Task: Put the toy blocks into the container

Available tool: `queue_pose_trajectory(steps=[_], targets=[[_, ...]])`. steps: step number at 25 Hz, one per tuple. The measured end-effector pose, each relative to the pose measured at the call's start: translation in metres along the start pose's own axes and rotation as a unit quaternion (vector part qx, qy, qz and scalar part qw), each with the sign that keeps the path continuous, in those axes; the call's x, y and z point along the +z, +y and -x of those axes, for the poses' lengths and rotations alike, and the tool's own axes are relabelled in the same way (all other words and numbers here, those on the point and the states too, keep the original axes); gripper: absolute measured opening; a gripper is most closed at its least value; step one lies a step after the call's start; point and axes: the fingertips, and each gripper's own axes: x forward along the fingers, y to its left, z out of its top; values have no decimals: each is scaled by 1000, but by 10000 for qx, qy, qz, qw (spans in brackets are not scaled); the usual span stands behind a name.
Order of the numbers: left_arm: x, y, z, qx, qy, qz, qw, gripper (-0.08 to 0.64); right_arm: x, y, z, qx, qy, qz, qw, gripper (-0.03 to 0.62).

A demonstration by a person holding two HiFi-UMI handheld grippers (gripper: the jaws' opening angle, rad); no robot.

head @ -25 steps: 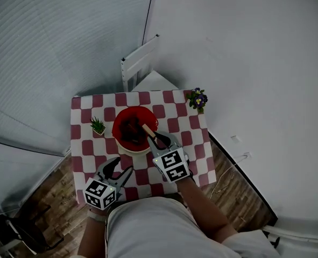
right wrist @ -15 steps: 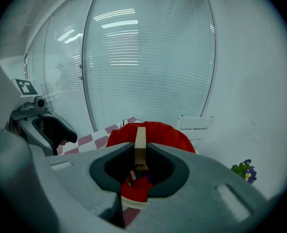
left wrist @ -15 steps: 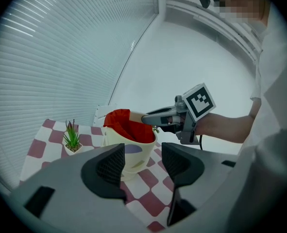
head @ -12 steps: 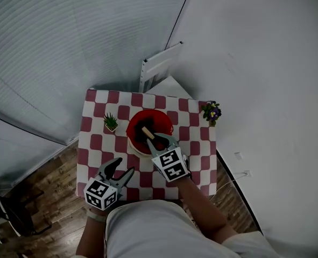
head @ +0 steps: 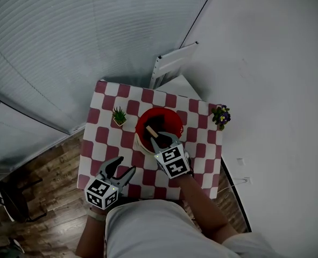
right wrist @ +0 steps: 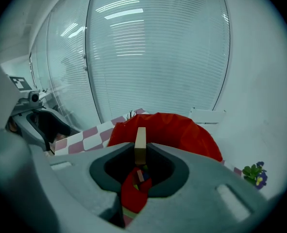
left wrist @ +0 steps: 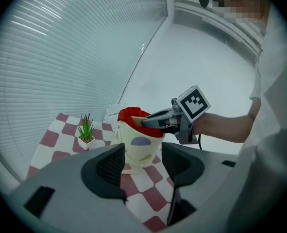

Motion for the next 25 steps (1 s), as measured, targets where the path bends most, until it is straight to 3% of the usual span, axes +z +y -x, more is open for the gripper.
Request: queue_pose_trajectory(steps=[18,25], targets=[[-15,4,20,248,-82,183,9995,229,4,11,-5,-24,57,322,9995,92],[-11,3,24,258,-141,122,9995,229,2,3,6,-116,-179,-56,9998,92]])
